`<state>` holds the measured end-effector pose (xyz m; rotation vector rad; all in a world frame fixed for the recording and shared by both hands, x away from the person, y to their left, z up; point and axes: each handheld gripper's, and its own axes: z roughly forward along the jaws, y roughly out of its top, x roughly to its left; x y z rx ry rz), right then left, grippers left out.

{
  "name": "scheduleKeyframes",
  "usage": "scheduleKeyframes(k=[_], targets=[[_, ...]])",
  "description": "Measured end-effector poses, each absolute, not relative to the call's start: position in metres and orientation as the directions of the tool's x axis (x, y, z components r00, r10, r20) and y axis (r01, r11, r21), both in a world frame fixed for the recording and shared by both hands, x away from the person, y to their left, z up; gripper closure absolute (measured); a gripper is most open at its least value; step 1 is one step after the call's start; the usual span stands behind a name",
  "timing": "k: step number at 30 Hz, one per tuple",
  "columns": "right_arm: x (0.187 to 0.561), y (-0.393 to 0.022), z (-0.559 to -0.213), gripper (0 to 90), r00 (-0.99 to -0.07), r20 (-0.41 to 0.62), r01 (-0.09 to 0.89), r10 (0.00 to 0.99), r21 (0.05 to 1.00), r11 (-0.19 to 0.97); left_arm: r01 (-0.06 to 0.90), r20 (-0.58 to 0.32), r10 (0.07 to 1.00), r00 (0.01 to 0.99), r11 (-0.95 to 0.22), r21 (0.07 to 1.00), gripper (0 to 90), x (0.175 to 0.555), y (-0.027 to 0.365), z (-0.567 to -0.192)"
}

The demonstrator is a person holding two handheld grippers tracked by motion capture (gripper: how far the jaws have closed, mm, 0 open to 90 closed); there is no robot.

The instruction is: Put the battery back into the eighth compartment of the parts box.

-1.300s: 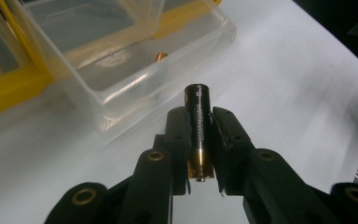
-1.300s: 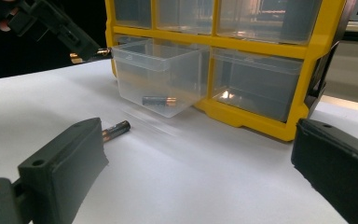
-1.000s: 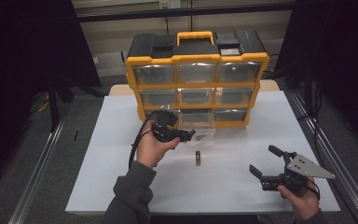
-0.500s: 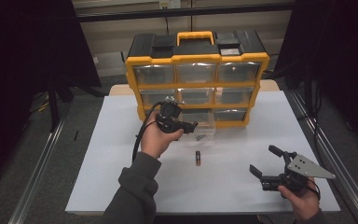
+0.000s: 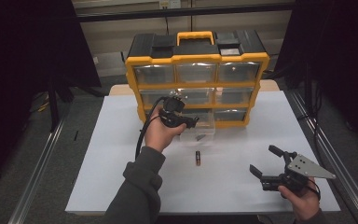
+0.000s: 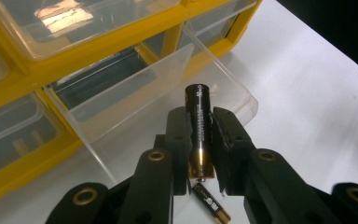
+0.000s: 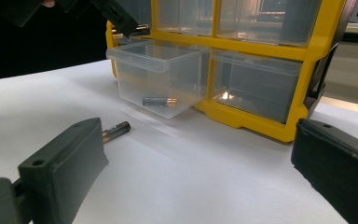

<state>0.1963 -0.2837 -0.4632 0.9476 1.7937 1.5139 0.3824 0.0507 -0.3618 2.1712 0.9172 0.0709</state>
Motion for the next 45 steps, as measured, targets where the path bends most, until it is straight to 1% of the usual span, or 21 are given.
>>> scheduleKeyframes(k=[11,12,16,17,19,33,36,37,38,40,42,43,45], targets=[[0.196,-0.284,-0.463,2.4,-0.559,0.007,0.14,0.829,0.986,0.086,0.596,-0.206,0.657,0.725,-0.449,0.666,77.6,0.393,0.046,-0.367],[0.196,-0.284,-0.463,2.4,-0.56,0.008,0.142,0.828,0.986,0.086,0.606,-0.224,0.661,0.716,-0.43,0.669,77.6,0.393,0.045,-0.368],[0.196,-0.285,-0.463,2.3,-0.558,0.01,0.144,0.83,0.986,0.085,0.607,-0.222,0.661,0.717,-0.434,0.666,77.6,0.398,0.043,-0.37],[0.196,-0.284,-0.463,2.4,-0.559,0.011,0.144,0.829,0.986,0.084,0.612,-0.227,0.67,0.707,-0.418,0.671,77.5,0.398,0.041,-0.371],[0.196,-0.285,-0.463,2.4,-0.56,0.01,0.142,0.828,0.986,0.085,0.603,-0.21,0.669,0.713,-0.433,0.67,77.6,0.4,0.04,-0.372],[0.196,-0.286,-0.464,2.4,-0.558,0.024,0.149,0.83,0.986,0.072,0.59,-0.19,0.659,0.728,-0.46,0.664,77.5,0.408,0.032,-0.385],[0.196,-0.285,-0.464,2.4,-0.559,0.024,0.149,0.829,0.986,0.072,0.576,-0.182,0.653,0.735,-0.46,0.676,77.4,0.409,0.031,-0.387],[0.196,-0.286,-0.464,2.4,-0.559,0.024,0.15,0.829,0.986,0.073,0.568,-0.172,0.651,0.739,-0.465,0.679,76.5,0.409,0.031,-0.389],[0.197,-0.286,-0.464,2.4,-0.557,0.023,0.151,0.83,0.986,0.074,0.564,-0.169,0.65,0.74,-0.464,0.683,71.8,0.409,0.031,-0.389],[0.197,-0.287,-0.464,2.4,-0.557,0.02,0.149,0.83,0.986,0.076,0.563,-0.177,0.651,0.738,-0.45,0.693,68.8,0.408,0.031,-0.389],[0.197,-0.287,-0.465,2.4,-0.559,0.018,0.151,0.829,0.985,0.08,0.563,-0.173,0.653,0.737,-0.452,0.692,62.0,0.407,0.032,-0.387],[0.197,-0.287,-0.465,2.4,-0.56,0.018,0.151,0.828,0.985,0.08,0.564,-0.177,0.655,0.735,-0.445,0.696,60.9,0.406,0.033,-0.386],[0.197,-0.287,-0.465,2.4,-0.562,0.02,0.151,0.827,0.985,0.079,0.561,-0.188,0.648,0.738,-0.436,0.704,55.9,0.405,0.035,-0.386]])
